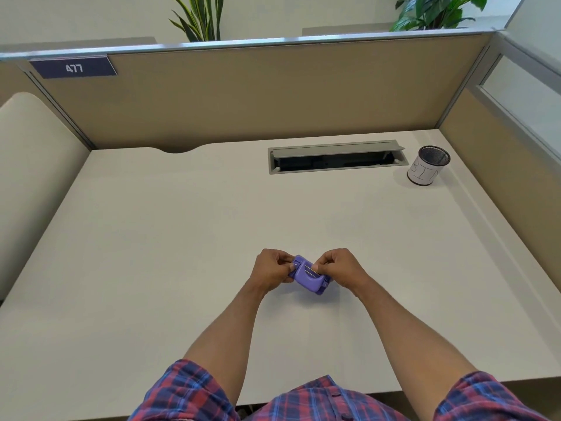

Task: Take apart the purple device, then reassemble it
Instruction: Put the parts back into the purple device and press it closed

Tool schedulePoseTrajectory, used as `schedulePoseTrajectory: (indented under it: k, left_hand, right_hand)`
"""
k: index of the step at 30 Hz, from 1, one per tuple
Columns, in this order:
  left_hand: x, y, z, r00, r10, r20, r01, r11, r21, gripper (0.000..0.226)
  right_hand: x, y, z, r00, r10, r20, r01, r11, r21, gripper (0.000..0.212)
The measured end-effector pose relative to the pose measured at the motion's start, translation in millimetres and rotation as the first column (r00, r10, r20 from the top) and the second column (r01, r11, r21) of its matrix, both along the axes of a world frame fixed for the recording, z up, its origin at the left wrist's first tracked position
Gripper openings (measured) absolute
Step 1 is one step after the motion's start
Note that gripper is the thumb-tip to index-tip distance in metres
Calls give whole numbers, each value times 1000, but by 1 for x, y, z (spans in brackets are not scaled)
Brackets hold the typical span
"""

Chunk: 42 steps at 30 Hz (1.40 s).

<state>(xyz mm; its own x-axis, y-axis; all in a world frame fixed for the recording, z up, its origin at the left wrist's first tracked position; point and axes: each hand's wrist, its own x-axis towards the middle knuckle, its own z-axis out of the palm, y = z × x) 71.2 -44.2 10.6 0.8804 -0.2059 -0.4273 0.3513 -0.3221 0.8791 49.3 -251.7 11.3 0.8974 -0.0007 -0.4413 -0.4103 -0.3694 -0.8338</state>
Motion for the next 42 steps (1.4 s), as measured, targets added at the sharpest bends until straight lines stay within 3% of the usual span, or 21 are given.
schedulePoseTrajectory:
  k: [6, 13, 16, 19, 22, 25, 27, 29, 32, 34, 42]
  left_hand:
    - [3, 11, 6, 980, -166, -112, 152, 981, -122, 10]
    - [-1, 10, 7, 953, -142, -267, 71, 963, -259, 13]
    - [2, 6, 12, 931, -136, -338, 25, 950, -312, 11]
    - [8, 5, 17, 923, -124, -365, -1, 946, -324, 10]
    - [11, 5, 19, 924, -74, -375, -54, 947, -318, 17]
    - [11, 3, 16, 916, 23, -400, -160, 936, -314, 20]
    - [11, 1, 16, 900, 85, -428, -236, 920, -314, 18]
    - [11, 1, 16, 885, 109, -452, -277, 905, -323, 16]
    - [10, 1, 16, 866, 134, -482, -317, 892, -321, 15]
    - [9, 1, 16, 857, 141, -495, -331, 887, -321, 17]
    - [6, 8, 13, 793, 135, -594, -348, 900, -260, 10]
  right_hand:
    - [6, 4, 9, 994, 93, -55, -89, 993, 74, 8]
    - [7, 5, 11, 996, 64, -68, -64, 998, 6, 32]
    - [9, 5, 10, 996, -33, -81, 40, 995, 90, 39]
    - [8, 2, 15, 997, -55, -54, 66, 976, 206, 18]
    - [5, 2, 18, 983, -156, 99, 131, 966, 223, 8]
    - [-3, 6, 18, 907, -85, 413, 72, 996, 47, 10]
    - [-7, 7, 17, 794, 117, 597, -52, 991, -126, 25]
    - [-9, 8, 15, 665, 308, 680, -132, 945, -299, 37]
    - [-9, 10, 11, 508, 503, 699, -80, 836, -543, 37]
    - [-9, 12, 9, 443, 563, 698, -42, 790, -611, 28]
    - [-9, 23, 11, 413, 588, 695, -23, 770, -638, 24]
